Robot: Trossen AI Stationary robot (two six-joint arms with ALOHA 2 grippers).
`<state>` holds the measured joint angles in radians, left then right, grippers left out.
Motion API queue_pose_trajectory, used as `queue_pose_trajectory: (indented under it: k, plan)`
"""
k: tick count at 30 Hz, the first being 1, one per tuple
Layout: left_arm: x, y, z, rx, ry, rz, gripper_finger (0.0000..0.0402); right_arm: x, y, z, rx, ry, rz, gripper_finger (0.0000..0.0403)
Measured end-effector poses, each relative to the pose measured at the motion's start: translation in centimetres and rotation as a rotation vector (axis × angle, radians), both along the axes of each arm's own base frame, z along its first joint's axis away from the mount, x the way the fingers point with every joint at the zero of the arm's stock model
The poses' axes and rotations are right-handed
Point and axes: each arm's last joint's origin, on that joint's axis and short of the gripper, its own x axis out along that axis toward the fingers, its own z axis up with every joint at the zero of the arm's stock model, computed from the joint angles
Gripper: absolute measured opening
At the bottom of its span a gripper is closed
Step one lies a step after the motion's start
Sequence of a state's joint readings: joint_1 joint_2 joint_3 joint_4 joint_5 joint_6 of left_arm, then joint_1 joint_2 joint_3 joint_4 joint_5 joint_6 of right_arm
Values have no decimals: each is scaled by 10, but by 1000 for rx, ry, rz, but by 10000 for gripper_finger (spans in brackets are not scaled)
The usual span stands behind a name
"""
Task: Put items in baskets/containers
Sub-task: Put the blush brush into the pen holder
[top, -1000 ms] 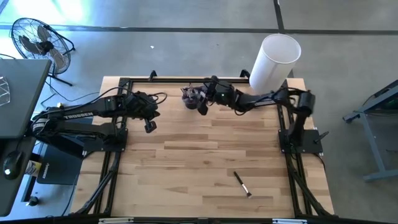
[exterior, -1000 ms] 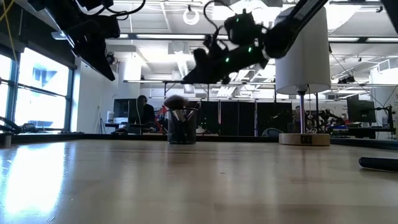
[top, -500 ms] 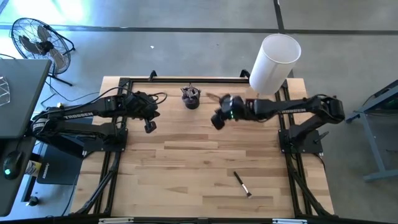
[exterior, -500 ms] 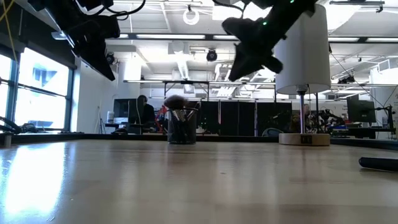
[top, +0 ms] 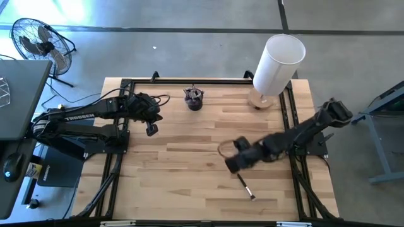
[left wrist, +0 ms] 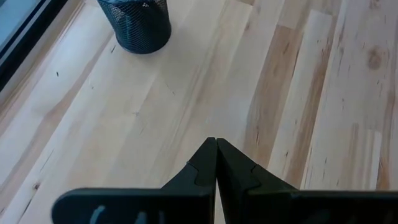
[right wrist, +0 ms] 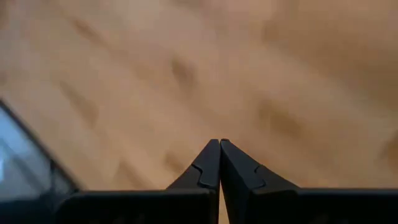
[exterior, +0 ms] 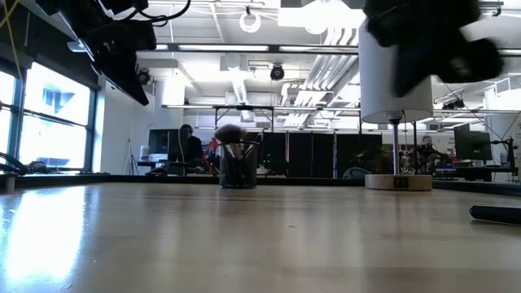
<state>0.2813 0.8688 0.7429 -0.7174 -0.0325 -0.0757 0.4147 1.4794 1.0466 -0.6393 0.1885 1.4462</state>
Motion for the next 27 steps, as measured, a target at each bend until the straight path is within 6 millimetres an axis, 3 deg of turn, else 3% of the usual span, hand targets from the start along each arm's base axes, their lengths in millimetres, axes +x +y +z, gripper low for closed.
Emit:
queue_pose_trajectory:
  k: [6, 14, 20, 27]
  plan:
    - [0, 0, 0, 0, 0, 0, 0, -2, 48, 3, 161, 164, -3, 1]
    - [0, 0, 0, 37, 8, -37, 0, 21, 87, 20, 75, 400, 3, 0]
    - [1, 0, 1, 40, 1, -37, 0, 31, 108, -6, 73, 479, 37, 9]
    - [1, 0, 1, 39, 2, -37, 0, 31, 114, -27, 58, 551, 51, 65]
